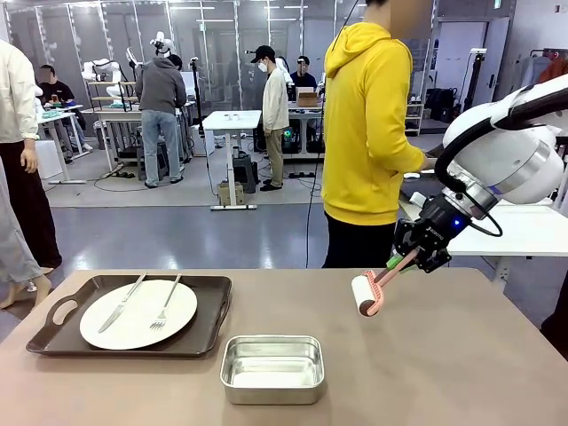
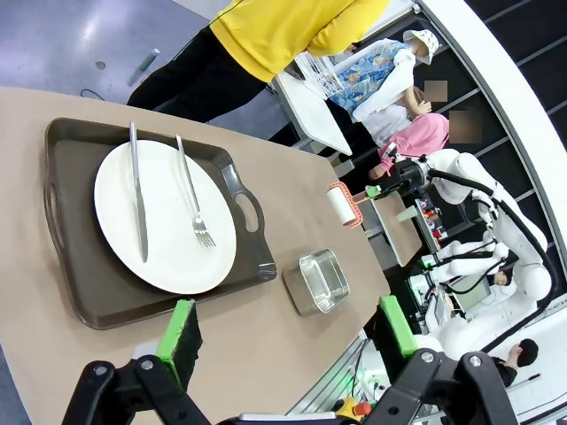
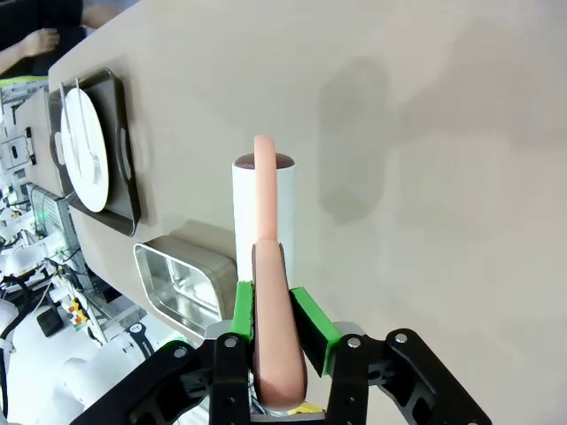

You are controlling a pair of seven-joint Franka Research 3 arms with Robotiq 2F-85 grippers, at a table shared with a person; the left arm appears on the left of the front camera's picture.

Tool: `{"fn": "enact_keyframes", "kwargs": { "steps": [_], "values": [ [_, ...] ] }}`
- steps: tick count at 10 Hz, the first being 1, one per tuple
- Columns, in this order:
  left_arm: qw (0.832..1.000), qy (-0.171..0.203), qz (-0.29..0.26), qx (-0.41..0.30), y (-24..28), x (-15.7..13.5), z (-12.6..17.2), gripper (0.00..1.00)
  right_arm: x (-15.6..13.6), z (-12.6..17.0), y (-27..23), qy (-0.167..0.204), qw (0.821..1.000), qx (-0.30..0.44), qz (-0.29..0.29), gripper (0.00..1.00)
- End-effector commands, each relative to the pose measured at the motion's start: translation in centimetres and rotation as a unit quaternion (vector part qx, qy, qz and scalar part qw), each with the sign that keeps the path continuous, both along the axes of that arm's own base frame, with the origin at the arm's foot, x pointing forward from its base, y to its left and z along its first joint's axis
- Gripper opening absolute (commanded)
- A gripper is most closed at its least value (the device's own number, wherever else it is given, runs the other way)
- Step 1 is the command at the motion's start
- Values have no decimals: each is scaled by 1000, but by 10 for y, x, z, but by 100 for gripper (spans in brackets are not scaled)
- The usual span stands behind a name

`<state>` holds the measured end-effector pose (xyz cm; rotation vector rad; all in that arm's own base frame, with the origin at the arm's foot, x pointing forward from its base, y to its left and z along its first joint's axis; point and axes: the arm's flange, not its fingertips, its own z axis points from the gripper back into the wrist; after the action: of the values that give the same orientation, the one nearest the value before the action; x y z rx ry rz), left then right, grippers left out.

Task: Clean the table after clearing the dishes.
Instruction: When the left (or right) Handle tray is removed, use the left hand (or right hand) to clean the left (or right) side of the table with the Lint Roller.

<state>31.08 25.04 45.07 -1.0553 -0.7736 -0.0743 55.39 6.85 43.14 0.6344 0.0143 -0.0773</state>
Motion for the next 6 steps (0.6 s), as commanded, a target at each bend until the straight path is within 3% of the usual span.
{"fn": "enact_keyframes", "kwargs": {
  "steps": [1, 6],
  "values": [
    [1000, -7, -1, -5, 1, -2, 2, 100, -3, 10, -4, -12, 1000, 5, -11, 23],
    [1000, -7, -1, -5, 1, -2, 2, 100, -3, 10, -4, -12, 1000, 5, -11, 23]
  ]
}}
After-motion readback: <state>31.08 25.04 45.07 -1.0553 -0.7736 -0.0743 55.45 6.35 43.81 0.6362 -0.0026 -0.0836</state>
